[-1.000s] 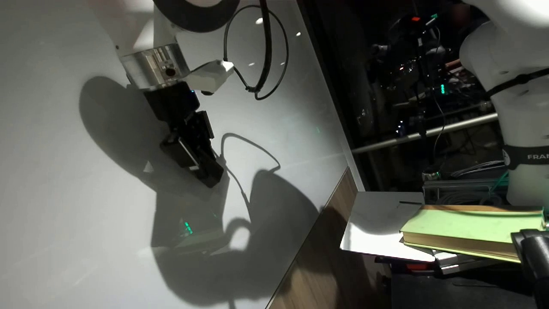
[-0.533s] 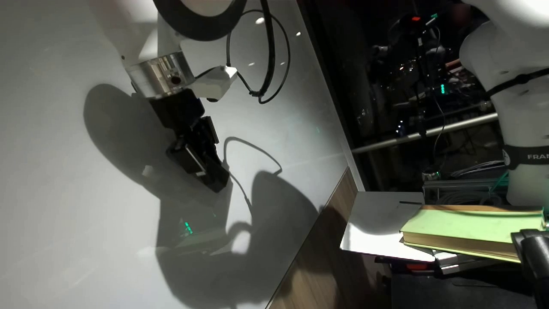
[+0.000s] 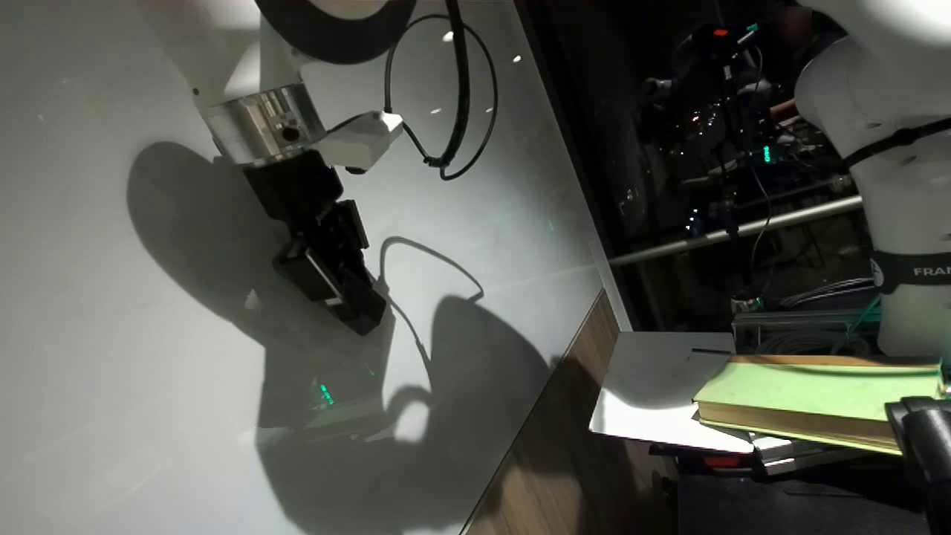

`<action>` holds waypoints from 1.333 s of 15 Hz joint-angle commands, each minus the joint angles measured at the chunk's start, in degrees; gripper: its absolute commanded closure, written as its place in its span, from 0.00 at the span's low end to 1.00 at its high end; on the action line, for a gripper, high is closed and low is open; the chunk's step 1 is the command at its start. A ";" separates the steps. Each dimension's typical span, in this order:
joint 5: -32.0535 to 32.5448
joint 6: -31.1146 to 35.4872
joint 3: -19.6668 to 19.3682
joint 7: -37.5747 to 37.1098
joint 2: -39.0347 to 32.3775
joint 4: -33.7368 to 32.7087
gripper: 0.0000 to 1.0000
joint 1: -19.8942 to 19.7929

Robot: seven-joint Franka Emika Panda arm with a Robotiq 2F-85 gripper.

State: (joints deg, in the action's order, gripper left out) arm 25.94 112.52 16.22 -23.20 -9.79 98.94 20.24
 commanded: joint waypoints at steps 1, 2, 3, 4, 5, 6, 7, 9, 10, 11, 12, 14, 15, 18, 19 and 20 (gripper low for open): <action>1.51 -1.89 -0.70 -0.98 -2.25 -5.30 0.69 1.58; 1.60 -1.80 -0.87 -0.87 -2.44 -5.84 0.69 1.61; 1.75 -1.61 -1.11 -0.80 -2.70 -6.25 0.69 1.53; 1.92 -1.44 -1.37 -0.69 -2.96 -6.58 0.69 1.39; 2.04 -1.56 -1.61 -0.63 -3.17 -6.69 0.69 1.30; 2.15 -1.77 -1.67 -0.60 -3.17 -6.78 0.69 1.30; 2.22 -1.97 -1.69 -0.55 -3.09 -6.88 0.69 1.31; 2.38 -2.29 -1.57 -0.77 -2.67 -6.89 0.69 1.55; 2.47 -2.58 -1.47 -0.83 -2.35 -7.10 0.69 1.69; 2.47 -3.16 -1.36 -0.79 -1.96 -7.71 0.69 1.84; 2.40 -3.67 -1.31 -0.66 -1.74 -8.39 0.69 1.92; 2.35 -5.26 -1.27 -0.38 -1.31 -10.33 0.69 2.05; 2.39 -6.02 -1.29 -0.17 -1.04 -11.39 0.69 2.04; 2.44 -7.02 -1.39 -0.06 -0.89 -12.78 0.69 1.77; 2.22 -6.43 -1.41 -0.30 -0.70 -11.64 0.69 1.57; 2.08 -5.96 -1.40 -0.60 -0.82 -10.78 0.69 1.51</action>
State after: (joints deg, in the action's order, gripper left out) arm 26.68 105.98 15.94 -23.39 -9.97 88.44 21.67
